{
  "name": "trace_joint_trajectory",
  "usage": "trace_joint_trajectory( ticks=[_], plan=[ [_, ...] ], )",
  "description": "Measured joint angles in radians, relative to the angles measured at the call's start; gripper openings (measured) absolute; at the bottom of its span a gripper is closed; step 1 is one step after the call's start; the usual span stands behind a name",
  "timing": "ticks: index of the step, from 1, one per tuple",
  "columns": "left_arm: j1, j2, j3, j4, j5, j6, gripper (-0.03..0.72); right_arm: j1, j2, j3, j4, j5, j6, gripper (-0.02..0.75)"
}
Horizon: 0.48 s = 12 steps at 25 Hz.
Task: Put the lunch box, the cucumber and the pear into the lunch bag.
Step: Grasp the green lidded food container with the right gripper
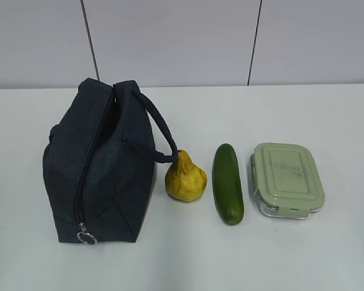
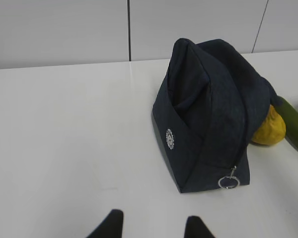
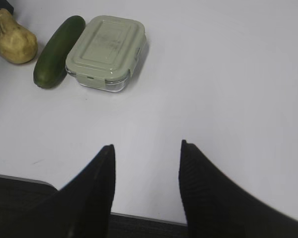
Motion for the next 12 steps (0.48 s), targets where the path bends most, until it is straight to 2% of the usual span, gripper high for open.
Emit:
trace_joint_trajectory(
  ticks=[12],
  plan=[
    [0.000,0.000,0.000,0.000,0.000,0.000,0.242,0.000,0.000,0.000,-0.015,0.000,-0.001,0.338]
  ],
)
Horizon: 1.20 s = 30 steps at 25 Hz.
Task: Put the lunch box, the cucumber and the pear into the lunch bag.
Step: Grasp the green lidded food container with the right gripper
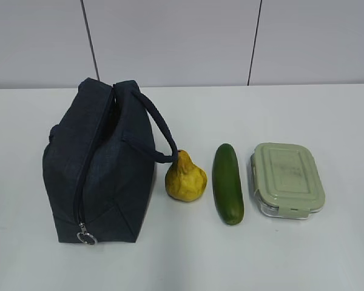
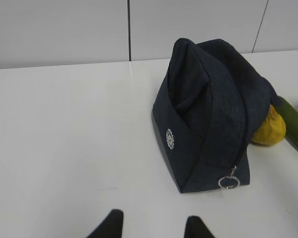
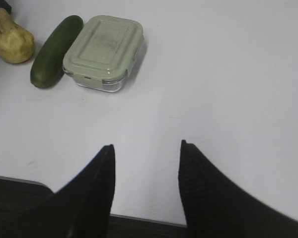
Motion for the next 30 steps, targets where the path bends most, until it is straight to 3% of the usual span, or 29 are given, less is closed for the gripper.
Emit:
trace_joint_trajectory(
  ticks=[5,23,30],
  plan=[
    [0.000,0.000,0.000,0.000,0.000,0.000,0.242,0.000,0.000,0.000,-0.094,-0.007,-0.001,0.338],
    [0.000,0.004,-0.002,-0.007,-0.006,0.000,0.242,0.000,0.000,0.000,-0.079,-0.016,-0.002,0.338],
    [-0.010,0.292,-0.124,-0.133,-0.063,0.000,0.242,0.000,0.125,-0.057,-0.042,-0.140,0.017,0.338]
  ],
)
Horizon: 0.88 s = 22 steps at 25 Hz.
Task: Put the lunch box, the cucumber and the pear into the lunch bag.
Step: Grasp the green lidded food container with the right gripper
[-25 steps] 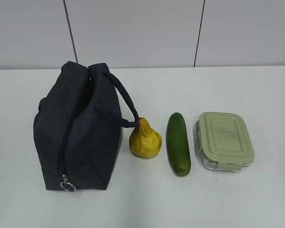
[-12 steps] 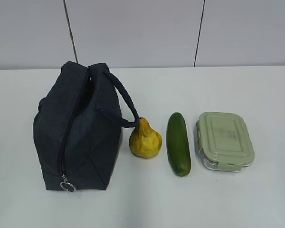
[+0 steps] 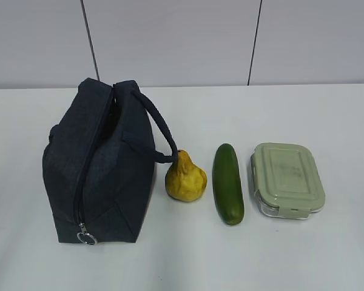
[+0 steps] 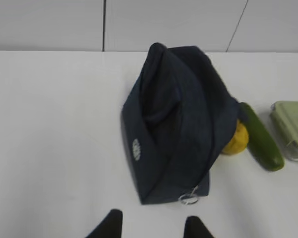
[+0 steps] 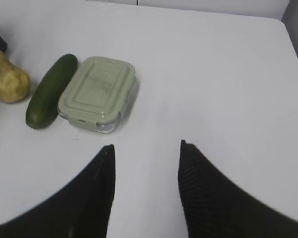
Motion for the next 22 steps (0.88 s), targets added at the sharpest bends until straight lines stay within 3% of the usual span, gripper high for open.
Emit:
trace_joint_trajectory(
  ticks=[3,8,13,22],
  plan=[
    [-0.009,0.166,-0.050,-0.100,-0.058,0.033,0.242,0.015,0.109,-0.007,0.004,-0.094,0.024,0.338],
    [-0.009,0.458,-0.128,-0.263,-0.095,0.210,0.242,0.026,0.272,-0.011,0.004,-0.205,0.047,0.307],
    [-0.009,0.660,-0.218,-0.275,-0.186,0.273,0.242,0.026,0.428,-0.038,0.029,-0.240,0.073,0.255],
    [-0.027,0.853,-0.323,-0.281,-0.247,0.337,0.242,0.026,0.867,-0.177,0.176,-0.256,0.026,0.246]
  ],
)
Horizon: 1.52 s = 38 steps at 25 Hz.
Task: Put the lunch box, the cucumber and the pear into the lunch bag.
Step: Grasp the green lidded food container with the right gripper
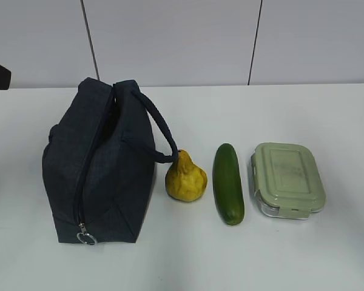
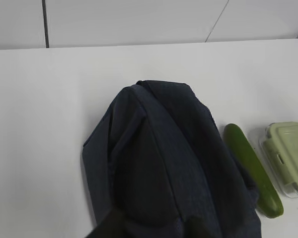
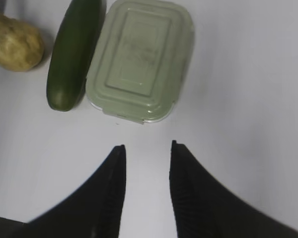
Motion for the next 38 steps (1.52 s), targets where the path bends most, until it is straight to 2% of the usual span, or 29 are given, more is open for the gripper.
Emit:
trace_joint_trajectory(
  ticks=[4,7,10,12,15,17,20,23,31,34,38],
  plan=[
    [-0.001,-0.014,-0.001,0.012,-0.003,0.003,0.242,-0.056,0.145,-0.014,0.165,-0.059,-0.153,0.245],
    [-0.001,-0.051,-0.002,0.013,-0.005,0.004,0.242,-0.189,0.254,-0.014,0.378,-0.065,-0.382,0.237],
    [-0.001,-0.068,-0.003,0.013,-0.013,0.005,0.242,-0.320,0.375,-0.024,0.708,-0.035,-0.656,0.221],
    [-0.001,-0.067,-0.003,0.013,-0.015,0.009,0.242,-0.369,0.449,-0.060,0.819,0.005,-0.772,0.219],
    [-0.001,-0.067,-0.003,0.013,-0.016,0.019,0.242,-0.387,0.542,-0.136,0.834,0.047,-0.811,0.232],
    [-0.001,-0.067,-0.003,0.013,-0.016,0.022,0.242,-0.388,0.589,-0.179,0.815,0.074,-0.815,0.273],
    [-0.001,-0.067,-0.003,0.014,-0.017,0.025,0.242,-0.388,0.651,-0.241,0.764,0.100,-0.803,0.394],
    [-0.001,-0.067,-0.003,0.014,-0.017,0.027,0.242,-0.391,0.692,-0.279,0.710,0.135,-0.764,0.456],
    [-0.001,-0.067,-0.003,0.014,-0.017,0.032,0.242,-0.448,0.804,-0.350,0.689,0.239,-0.769,0.477],
    [-0.001,-0.067,-0.003,0.014,-0.017,0.033,0.242,-0.482,0.822,-0.350,0.739,0.250,-0.821,0.477],
    [-0.001,-0.067,-0.003,0.014,-0.019,0.033,0.242,-0.505,0.872,-0.352,0.869,0.309,-0.968,0.477]
  ],
)
